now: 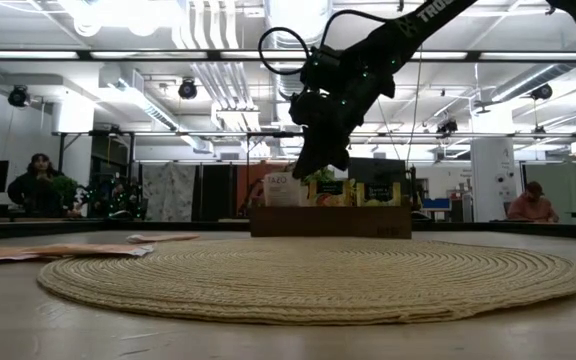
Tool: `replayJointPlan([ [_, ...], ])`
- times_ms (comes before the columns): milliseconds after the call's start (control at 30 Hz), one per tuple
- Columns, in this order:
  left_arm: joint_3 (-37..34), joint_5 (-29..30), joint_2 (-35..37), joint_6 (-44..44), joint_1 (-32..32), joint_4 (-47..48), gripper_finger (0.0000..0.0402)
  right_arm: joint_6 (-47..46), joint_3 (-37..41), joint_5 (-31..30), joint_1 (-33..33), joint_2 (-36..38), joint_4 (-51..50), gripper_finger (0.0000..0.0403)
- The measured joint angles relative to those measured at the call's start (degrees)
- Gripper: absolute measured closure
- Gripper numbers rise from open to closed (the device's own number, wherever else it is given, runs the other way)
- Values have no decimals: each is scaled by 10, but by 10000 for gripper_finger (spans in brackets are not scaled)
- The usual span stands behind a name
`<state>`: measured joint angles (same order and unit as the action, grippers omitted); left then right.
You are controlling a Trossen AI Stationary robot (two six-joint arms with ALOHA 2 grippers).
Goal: Pick & Place Tea
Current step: Put the white tea bag into the left section of the wooden organizer
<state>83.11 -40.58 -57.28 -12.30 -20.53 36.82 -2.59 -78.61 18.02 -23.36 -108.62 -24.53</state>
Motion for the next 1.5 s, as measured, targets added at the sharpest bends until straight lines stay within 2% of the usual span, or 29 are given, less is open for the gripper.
replayJointPlan([
  [100,0,5,0,0,0,-2,177,0,0,-11,-2,0,0,395],
  [233,0,7,0,-1,0,-2,177,-2,0,-59,-2,0,-1,395],
  [433,0,7,0,-7,0,-2,177,-2,0,-64,-2,0,-1,394],
  [533,0,7,0,-7,0,-2,177,-3,0,-88,-2,0,-1,388],
  [733,0,8,0,-9,0,-2,177,-4,0,-100,-6,0,0,338],
  [933,0,9,0,-9,0,-2,177,-16,0,-223,-5,0,1,276],
  [1000,0,8,0,-11,0,-2,177,-17,0,-238,-6,1,2,262],
  [1200,0,9,0,-12,0,-2,177,10,0,-215,-1,11,23,244],
  [1500,0,9,0,-11,0,-3,177,17,0,-33,4,56,56,258],
])
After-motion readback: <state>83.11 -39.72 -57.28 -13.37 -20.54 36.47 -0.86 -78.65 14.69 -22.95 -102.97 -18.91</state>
